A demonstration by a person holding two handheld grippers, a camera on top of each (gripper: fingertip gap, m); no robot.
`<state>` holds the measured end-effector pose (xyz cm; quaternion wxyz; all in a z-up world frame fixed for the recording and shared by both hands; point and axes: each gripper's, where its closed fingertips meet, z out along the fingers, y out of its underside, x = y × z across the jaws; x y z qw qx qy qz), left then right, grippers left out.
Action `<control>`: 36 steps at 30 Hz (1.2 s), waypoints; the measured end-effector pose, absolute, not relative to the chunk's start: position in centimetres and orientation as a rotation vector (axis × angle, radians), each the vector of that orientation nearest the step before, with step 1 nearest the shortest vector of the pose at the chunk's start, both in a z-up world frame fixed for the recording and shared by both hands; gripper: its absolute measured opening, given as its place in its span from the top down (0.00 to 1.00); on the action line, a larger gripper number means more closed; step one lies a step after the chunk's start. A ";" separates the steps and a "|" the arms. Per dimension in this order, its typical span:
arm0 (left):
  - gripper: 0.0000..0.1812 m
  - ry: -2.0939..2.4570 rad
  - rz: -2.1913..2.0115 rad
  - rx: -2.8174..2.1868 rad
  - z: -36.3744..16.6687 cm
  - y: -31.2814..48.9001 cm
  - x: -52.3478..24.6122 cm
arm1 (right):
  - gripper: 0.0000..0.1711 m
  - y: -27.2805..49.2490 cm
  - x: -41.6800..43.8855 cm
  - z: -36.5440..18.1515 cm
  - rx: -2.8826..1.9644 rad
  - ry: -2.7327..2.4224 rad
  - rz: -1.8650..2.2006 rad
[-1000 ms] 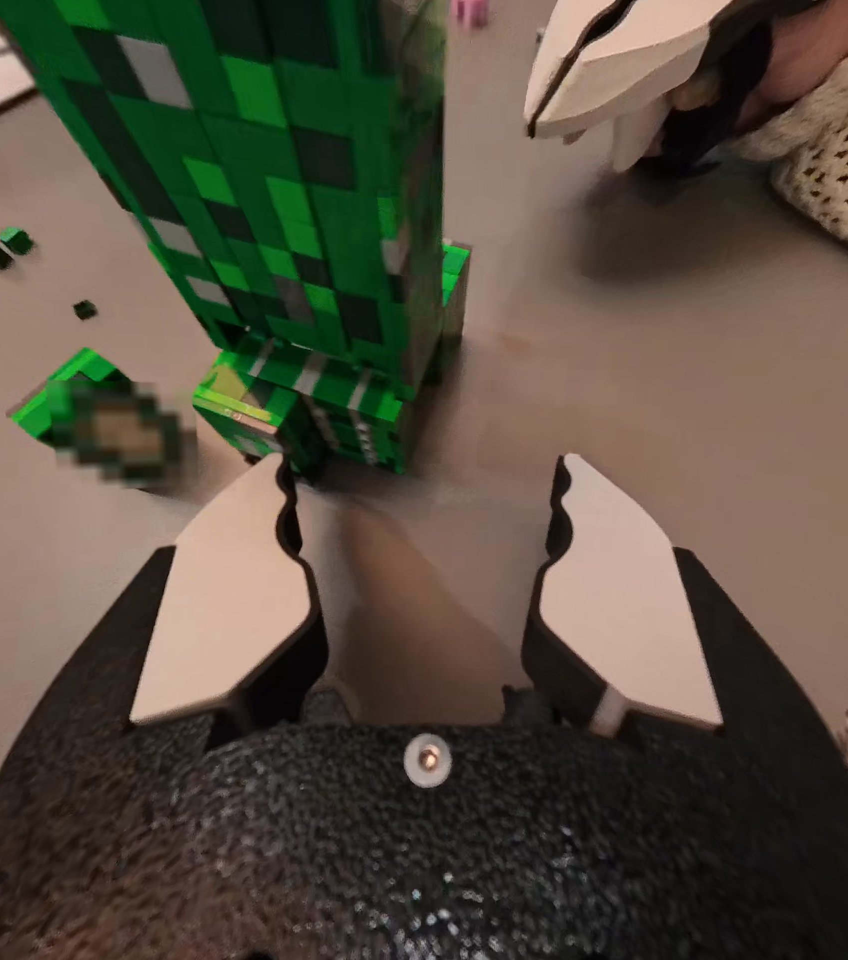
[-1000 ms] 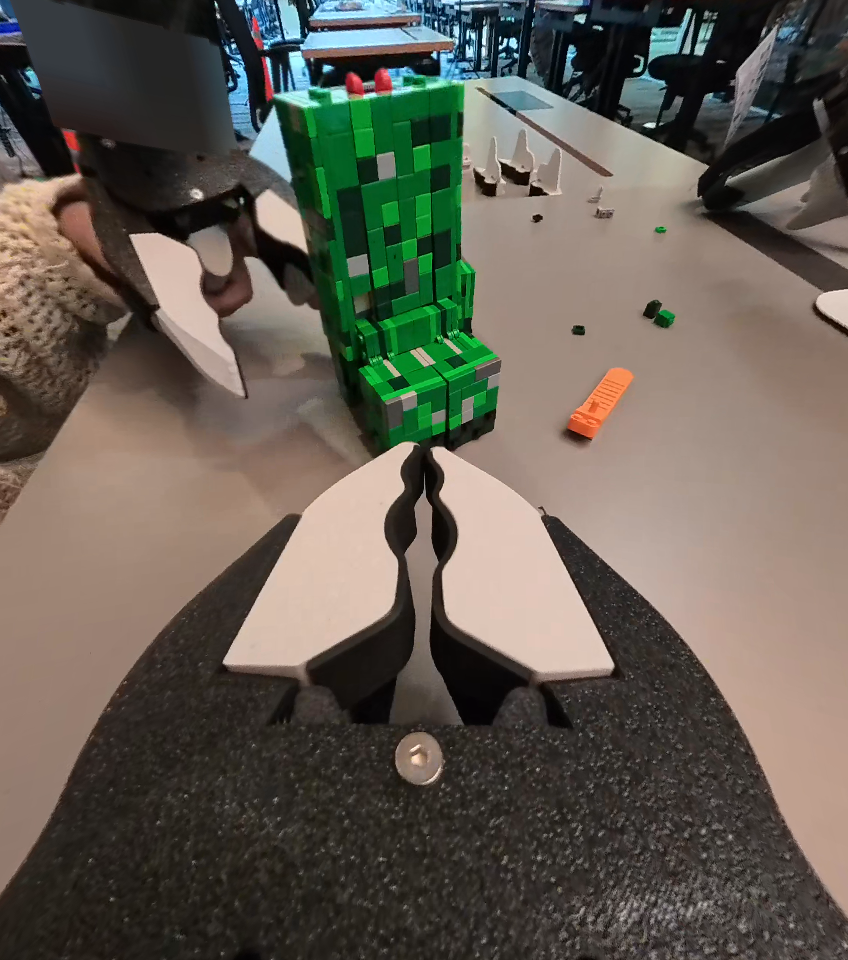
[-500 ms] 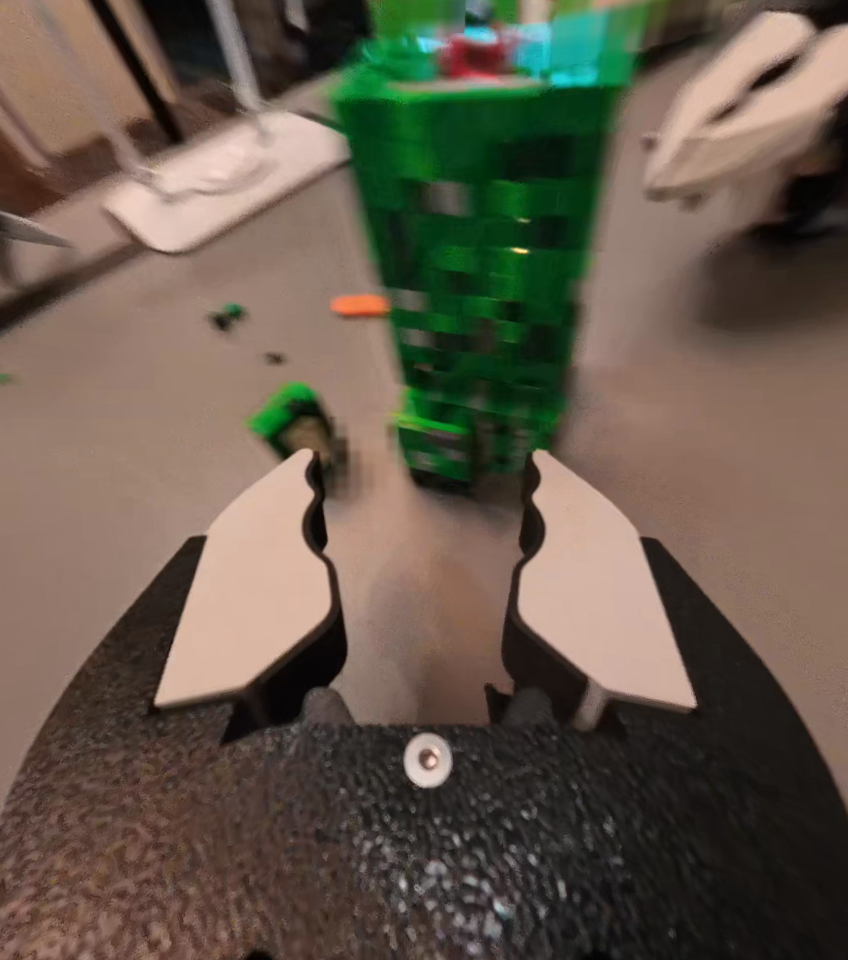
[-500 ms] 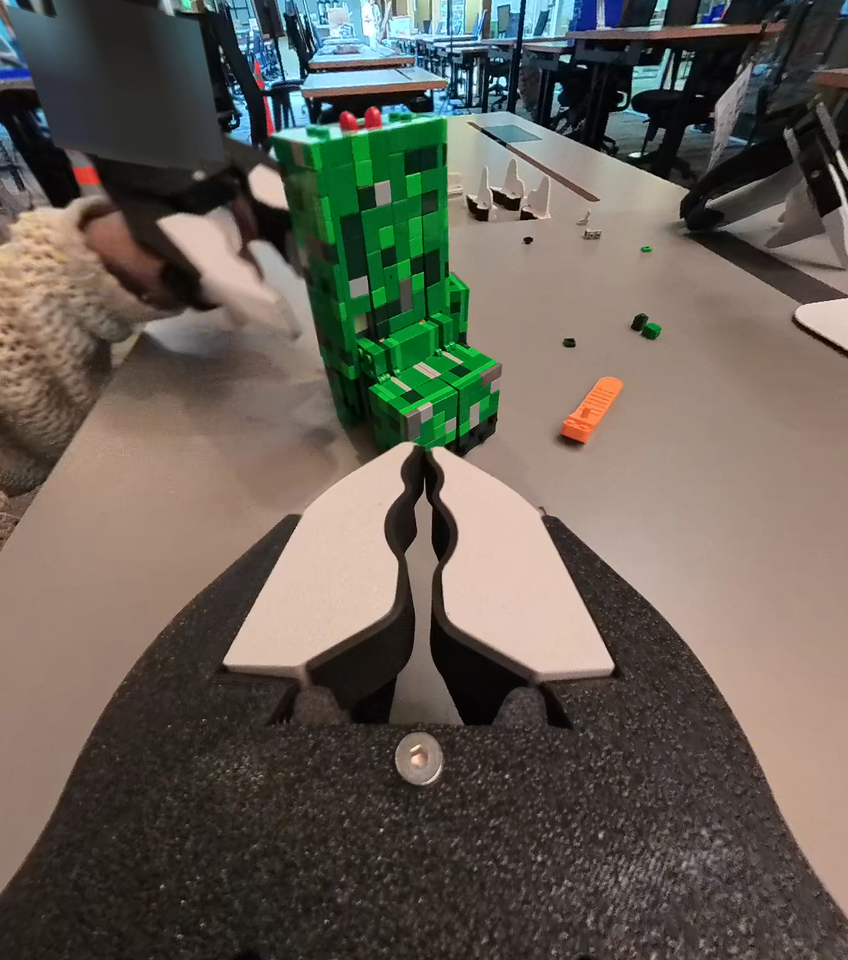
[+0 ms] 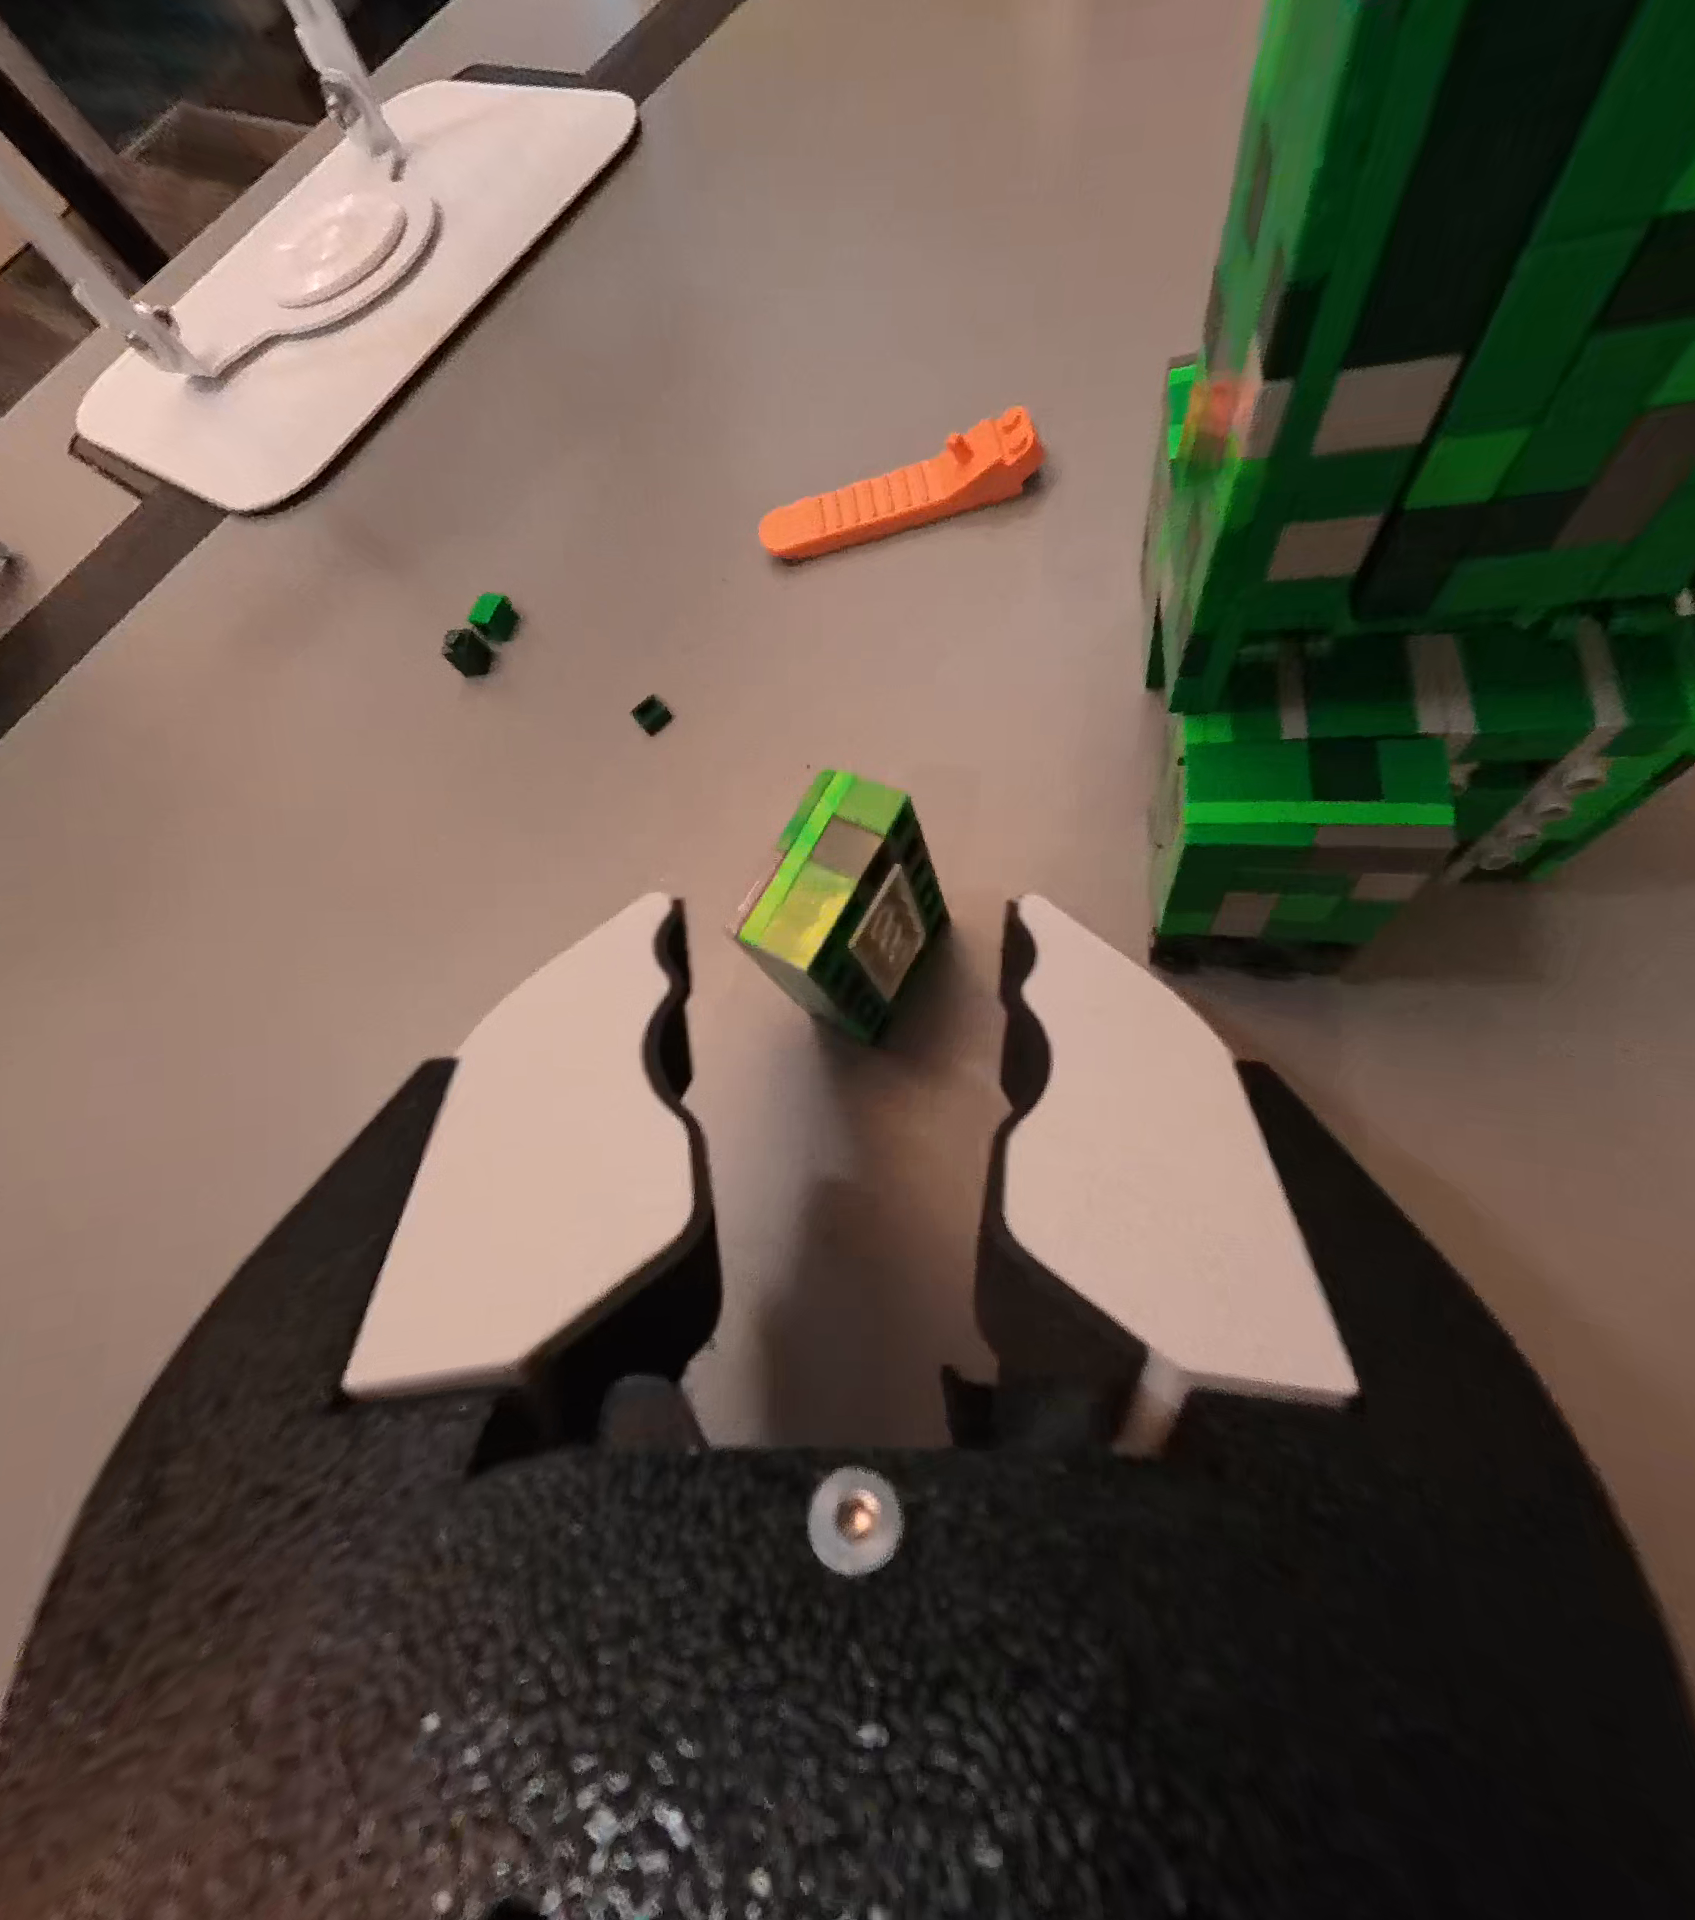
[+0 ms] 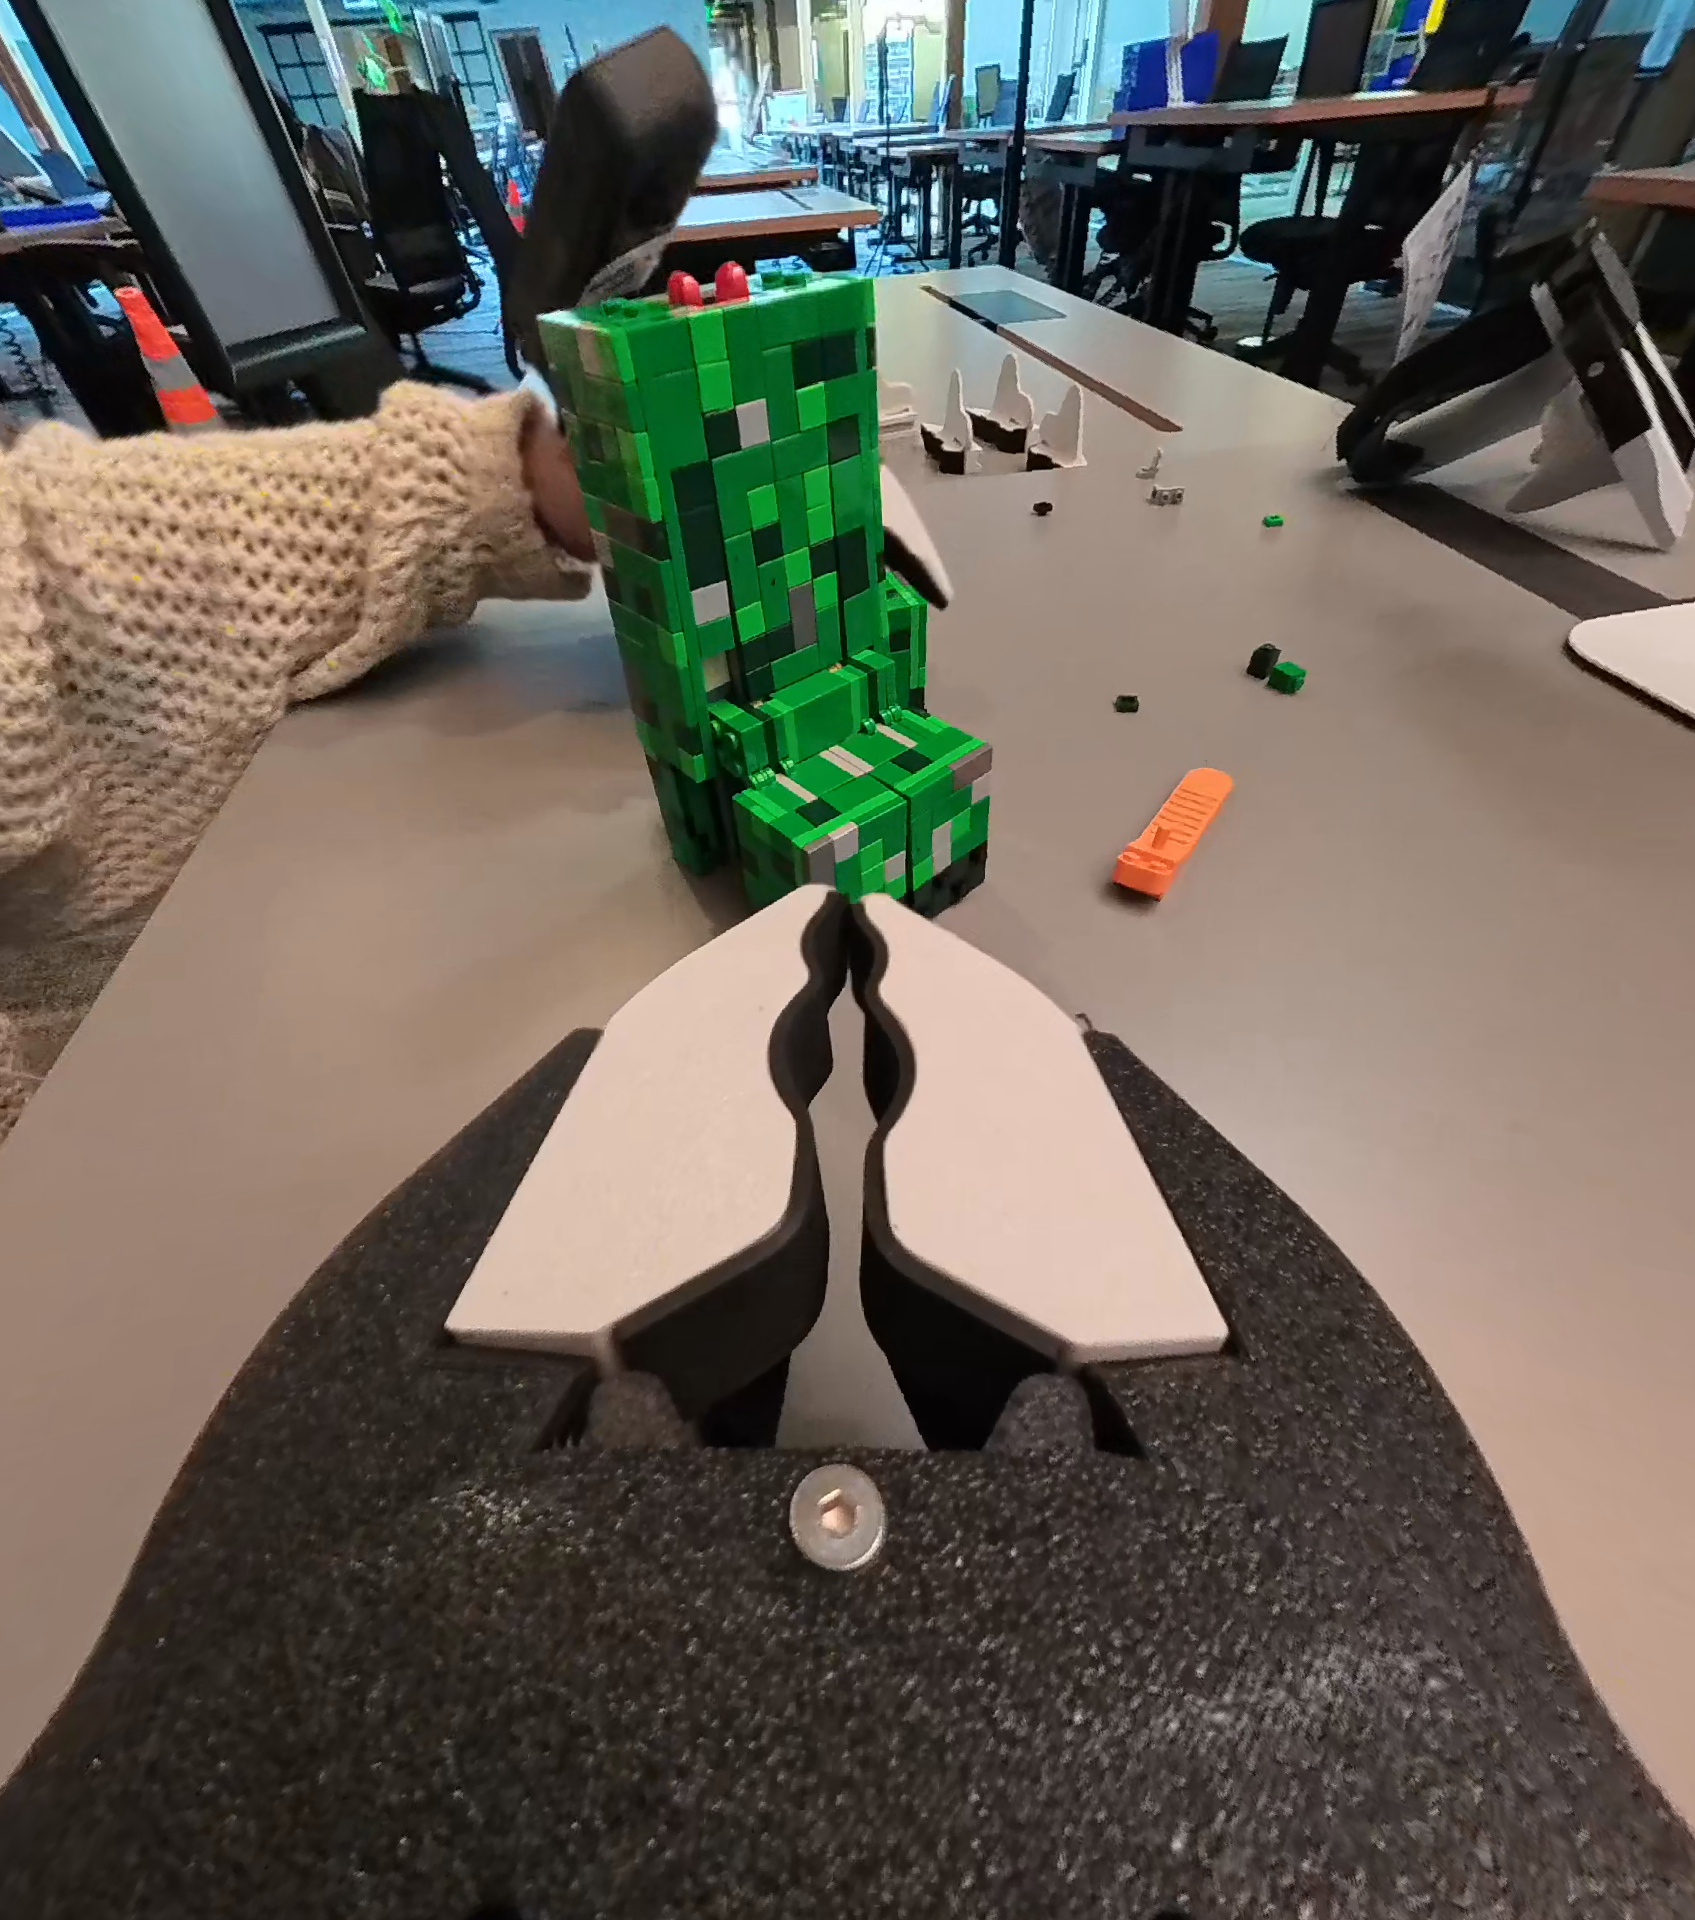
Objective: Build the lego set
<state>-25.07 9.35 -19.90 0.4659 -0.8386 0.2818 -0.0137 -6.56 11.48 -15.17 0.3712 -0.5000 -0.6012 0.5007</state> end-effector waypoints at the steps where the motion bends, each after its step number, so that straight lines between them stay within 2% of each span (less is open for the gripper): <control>1: 0.63 0.657 -0.016 -2.075 -19.9 8.9 -25.4 | 0.99 11.4 -6.6 -15.1 -1.283 -1.535 1.283; 3: 0.57 0.574 -0.002 -2.086 -19.4 7.4 -26.0 | 0.95 11.1 -6.9 -15.1 -1.317 -1.522 1.273; 4: 0.58 0.537 -0.013 -2.058 -18.7 6.4 -25.9 | 0.93 10.7 -7.1 -15.1 -1.359 -1.512 1.265; 5: 0.64 0.527 -0.030 -2.002 -17.7 5.3 -25.3 | 0.91 9.9 -7.3 -15.1 -1.413 -1.501 1.269; 6: 0.75 0.546 -0.048 -1.933 -16.7 4.3 -24.4 | 0.86 8.6 -7.5 -15.0 -1.454 -1.490 1.301; 7: 0.83 0.580 -0.057 -1.870 -16.0 3.5 -23.4 | 0.78 7.0 -7.9 -14.6 -1.480 -1.466 1.340; 8: 0.84 0.604 -0.048 -1.843 -15.8 3.1 -22.7 | 0.74 5.6 -8.4 -14.3 -1.497 -1.430 1.357; 10: 0.77 0.619 -0.024 -1.887 -16.5 3.3 -21.9 | 0.63 3.1 -9.7 -14.2 -1.508 -1.390 1.332; 13: 0.71 0.654 0.000 -1.951 -17.6 4.3 -21.1 | 0.56 1.0 -11.6 -15.1 -1.615 -1.340 1.227; 17: 0.71 0.704 -0.013 -1.953 -18.2 5.4 -20.5 | 0.52 0.6 -13.3 -16.2 -1.722 -1.221 1.141; 20: 0.73 0.751 -0.040 -1.970 -19.0 5.8 -20.2 | 0.44 0.3 -14.2 -17.8 -1.807 -1.195 1.113; 24: 0.79 0.776 -0.121 -1.966 -19.4 6.0 -19.3 | 0.41 1.1 -14.9 -17.7 -1.826 -1.124 1.064; 36: 0.80 0.729 -0.115 -1.984 -19.5 6.2 -19.1 | 0.41 0.7 -17.0 -19.0 -1.962 -1.093 1.133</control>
